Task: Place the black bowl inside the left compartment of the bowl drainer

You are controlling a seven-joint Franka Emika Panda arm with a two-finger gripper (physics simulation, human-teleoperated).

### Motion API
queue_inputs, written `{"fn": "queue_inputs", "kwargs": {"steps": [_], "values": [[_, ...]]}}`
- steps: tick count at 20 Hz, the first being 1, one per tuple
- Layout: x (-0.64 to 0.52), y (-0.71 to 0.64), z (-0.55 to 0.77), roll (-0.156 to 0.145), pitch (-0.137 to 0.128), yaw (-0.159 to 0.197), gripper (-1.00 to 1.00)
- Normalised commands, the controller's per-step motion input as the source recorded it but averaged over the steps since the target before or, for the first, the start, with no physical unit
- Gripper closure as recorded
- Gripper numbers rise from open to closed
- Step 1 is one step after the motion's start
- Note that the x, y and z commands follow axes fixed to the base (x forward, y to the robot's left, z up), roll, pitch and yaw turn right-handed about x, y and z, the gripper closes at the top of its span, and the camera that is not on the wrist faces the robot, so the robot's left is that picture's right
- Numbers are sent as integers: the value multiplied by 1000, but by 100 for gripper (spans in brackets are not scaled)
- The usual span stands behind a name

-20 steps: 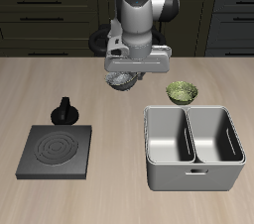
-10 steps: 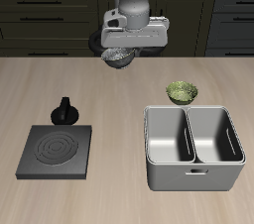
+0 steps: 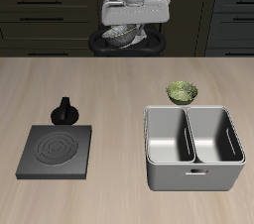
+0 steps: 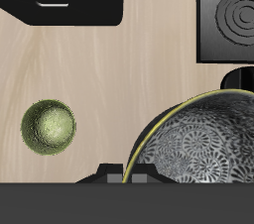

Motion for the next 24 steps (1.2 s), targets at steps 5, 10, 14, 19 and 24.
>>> {"fn": "queue_inputs", "kwargs": {"steps": [5,10,14,19,24], "values": [[-42,31,269,-7,-31,16,100],[-32,22,306,-3,-45,9,100],[219,97,121,-20,22,-5,100],[284,169,105,-21,21,1,100],[361,402,164,-23,16,6,100]]}}
